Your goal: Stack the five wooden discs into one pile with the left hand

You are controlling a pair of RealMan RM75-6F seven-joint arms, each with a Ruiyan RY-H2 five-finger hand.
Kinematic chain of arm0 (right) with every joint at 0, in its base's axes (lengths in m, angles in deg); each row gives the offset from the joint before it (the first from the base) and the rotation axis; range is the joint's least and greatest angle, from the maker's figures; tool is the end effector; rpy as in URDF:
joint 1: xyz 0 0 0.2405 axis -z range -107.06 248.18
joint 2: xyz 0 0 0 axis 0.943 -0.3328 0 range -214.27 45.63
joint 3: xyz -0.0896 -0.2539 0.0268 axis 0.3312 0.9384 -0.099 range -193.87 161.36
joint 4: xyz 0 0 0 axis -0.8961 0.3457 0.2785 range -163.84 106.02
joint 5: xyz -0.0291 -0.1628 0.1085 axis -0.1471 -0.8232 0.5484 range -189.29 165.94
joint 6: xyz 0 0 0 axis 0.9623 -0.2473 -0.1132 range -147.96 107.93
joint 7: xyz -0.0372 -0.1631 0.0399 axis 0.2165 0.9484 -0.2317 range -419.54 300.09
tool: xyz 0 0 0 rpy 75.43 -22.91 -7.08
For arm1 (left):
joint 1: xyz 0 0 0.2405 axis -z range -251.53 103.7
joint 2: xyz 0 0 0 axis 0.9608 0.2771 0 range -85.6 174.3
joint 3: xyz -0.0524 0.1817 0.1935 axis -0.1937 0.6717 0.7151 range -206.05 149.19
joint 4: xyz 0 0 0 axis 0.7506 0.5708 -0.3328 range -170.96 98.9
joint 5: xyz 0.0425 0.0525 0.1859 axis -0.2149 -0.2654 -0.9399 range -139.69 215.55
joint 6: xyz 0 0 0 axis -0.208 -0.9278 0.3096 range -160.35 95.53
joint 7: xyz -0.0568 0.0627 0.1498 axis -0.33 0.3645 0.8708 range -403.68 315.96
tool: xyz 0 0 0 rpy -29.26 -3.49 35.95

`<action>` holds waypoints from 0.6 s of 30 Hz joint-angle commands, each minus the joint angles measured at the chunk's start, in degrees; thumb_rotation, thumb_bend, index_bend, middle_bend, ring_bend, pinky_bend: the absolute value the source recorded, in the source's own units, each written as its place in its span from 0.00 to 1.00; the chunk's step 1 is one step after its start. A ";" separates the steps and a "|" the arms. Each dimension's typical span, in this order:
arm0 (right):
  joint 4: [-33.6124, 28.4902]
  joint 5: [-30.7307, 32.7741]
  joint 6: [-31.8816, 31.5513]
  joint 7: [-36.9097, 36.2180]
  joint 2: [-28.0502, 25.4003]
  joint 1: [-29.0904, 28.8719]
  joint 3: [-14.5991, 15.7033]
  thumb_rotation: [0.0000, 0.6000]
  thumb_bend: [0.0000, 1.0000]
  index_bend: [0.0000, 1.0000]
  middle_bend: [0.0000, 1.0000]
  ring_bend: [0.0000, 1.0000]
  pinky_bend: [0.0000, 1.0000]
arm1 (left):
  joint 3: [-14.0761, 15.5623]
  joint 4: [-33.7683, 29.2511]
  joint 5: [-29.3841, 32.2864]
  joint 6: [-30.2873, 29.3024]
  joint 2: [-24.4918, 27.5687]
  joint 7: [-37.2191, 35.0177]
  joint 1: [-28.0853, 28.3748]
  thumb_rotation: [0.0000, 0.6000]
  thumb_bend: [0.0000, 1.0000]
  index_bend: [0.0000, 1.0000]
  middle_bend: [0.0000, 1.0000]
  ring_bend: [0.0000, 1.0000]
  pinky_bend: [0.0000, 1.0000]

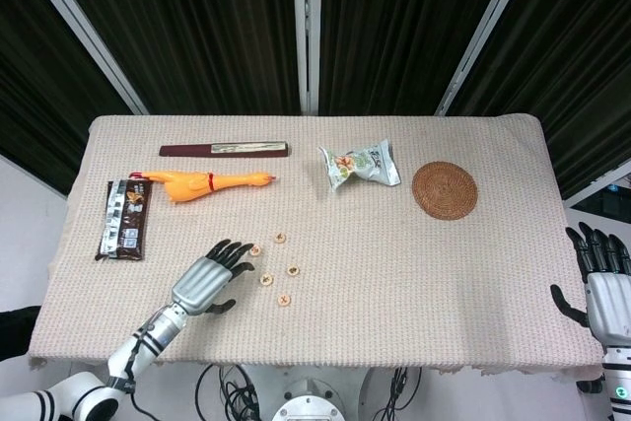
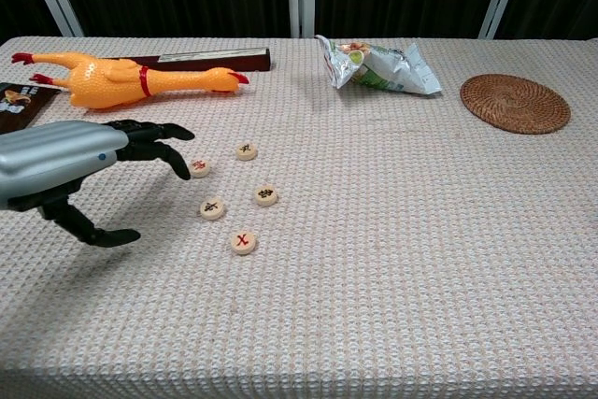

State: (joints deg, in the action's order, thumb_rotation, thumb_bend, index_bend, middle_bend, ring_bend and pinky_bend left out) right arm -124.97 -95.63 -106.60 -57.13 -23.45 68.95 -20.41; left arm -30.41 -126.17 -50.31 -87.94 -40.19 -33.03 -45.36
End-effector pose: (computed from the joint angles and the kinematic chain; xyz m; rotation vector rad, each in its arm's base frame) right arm -0.3228 -0.1946 0.1993 1.3120 -0.8869 0.8518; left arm -0.1914 0.2770 -0.0222 -2.0872 -0.9620 -0.9465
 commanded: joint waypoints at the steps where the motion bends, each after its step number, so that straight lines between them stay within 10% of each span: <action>1: 0.03 -0.13 -0.34 -0.31 -0.02 0.16 -0.05 1.00 0.27 0.00 0.00 0.00 0.00 | -0.26 1.18 0.35 0.60 -1.28 -0.52 1.01 1.00 0.28 0.27 0.00 0.00 0.00; 18: 0.11 -0.08 -1.27 -2.64 -0.98 0.83 -0.36 1.00 0.27 0.00 0.00 0.00 0.00 | -0.79 6.68 2.85 2.74 -7.13 -4.29 5.07 1.00 0.31 0.34 0.00 0.00 0.00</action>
State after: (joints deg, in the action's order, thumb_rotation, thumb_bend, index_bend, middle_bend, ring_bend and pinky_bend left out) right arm -124.87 -95.68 -107.81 -59.70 -24.39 69.74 -20.76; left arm -31.34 -119.85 -47.55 -85.16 -47.00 -37.10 -40.44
